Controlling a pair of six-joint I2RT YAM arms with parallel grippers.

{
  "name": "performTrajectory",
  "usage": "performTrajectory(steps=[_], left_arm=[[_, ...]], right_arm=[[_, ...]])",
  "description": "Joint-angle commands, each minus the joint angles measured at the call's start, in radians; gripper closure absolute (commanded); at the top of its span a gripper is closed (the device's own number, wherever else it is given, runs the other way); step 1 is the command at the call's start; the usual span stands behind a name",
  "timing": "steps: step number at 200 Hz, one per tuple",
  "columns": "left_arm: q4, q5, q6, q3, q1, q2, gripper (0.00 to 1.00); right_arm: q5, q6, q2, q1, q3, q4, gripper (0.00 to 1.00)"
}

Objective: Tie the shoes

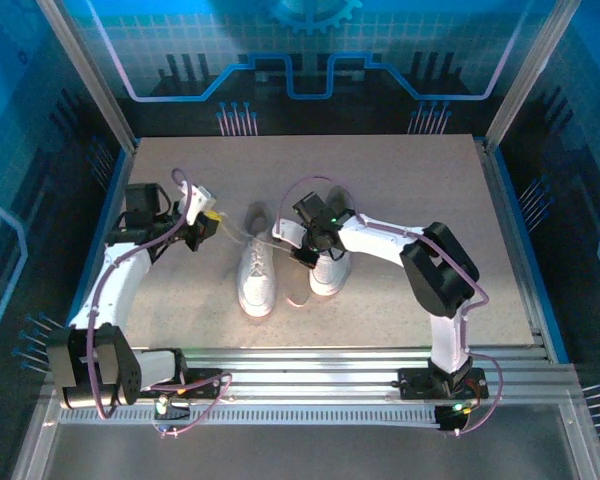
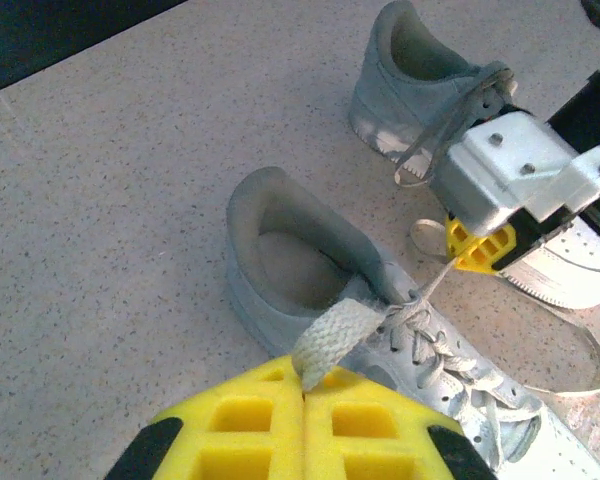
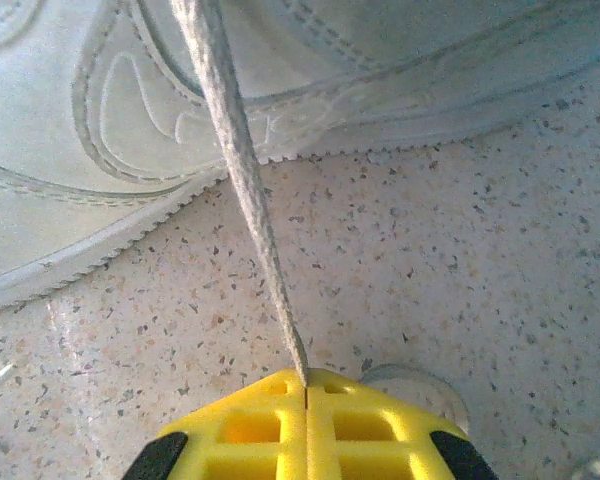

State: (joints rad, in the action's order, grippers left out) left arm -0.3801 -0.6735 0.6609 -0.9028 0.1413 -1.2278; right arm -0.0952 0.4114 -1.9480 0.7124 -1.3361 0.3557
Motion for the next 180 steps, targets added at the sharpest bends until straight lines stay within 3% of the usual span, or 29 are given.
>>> performTrajectory(steps=[1, 41, 69, 77, 90, 105, 128, 180], left_arm=[[0.025, -0.041, -0.001, 0.017, 0.008, 0.046, 1.00], [0.021, -0.055, 0.017, 0.054, -0.062, 0.110, 1.00], [0.004, -0.020, 0.015, 0.094, -0.124, 0.159, 1.00], [0.005, -0.015, 0.007, 0.104, -0.132, 0.172, 1.00], [-0.002, -0.008, 0.000, 0.112, -0.139, 0.186, 1.00], [-0.014, 0.004, 0.002, 0.114, -0.141, 0.197, 1.00], [-0.041, 0.036, 0.012, 0.109, -0.141, 0.199, 1.00], [-0.042, 0.042, 0.011, 0.100, -0.141, 0.187, 1.00]], right_arm=[[0.021, -0.060, 0.052, -0.005, 0.002, 0.021, 1.00], [0.050, -0.090, 0.069, -0.009, -0.189, 0.126, 0.99], [0.034, -0.046, -0.048, 0.005, -0.462, 0.206, 0.91], [0.006, -0.045, -0.101, 0.020, -0.561, 0.240, 0.83], [-0.020, -0.052, -0.182, 0.055, -0.702, 0.308, 0.62], [0.002, -0.115, -0.241, 0.077, -0.792, 0.362, 0.52], [-0.004, -0.230, -0.201, 0.062, -0.717, 0.347, 0.42], [0.012, -0.407, 0.003, -0.018, -0.273, 0.187, 0.44]])
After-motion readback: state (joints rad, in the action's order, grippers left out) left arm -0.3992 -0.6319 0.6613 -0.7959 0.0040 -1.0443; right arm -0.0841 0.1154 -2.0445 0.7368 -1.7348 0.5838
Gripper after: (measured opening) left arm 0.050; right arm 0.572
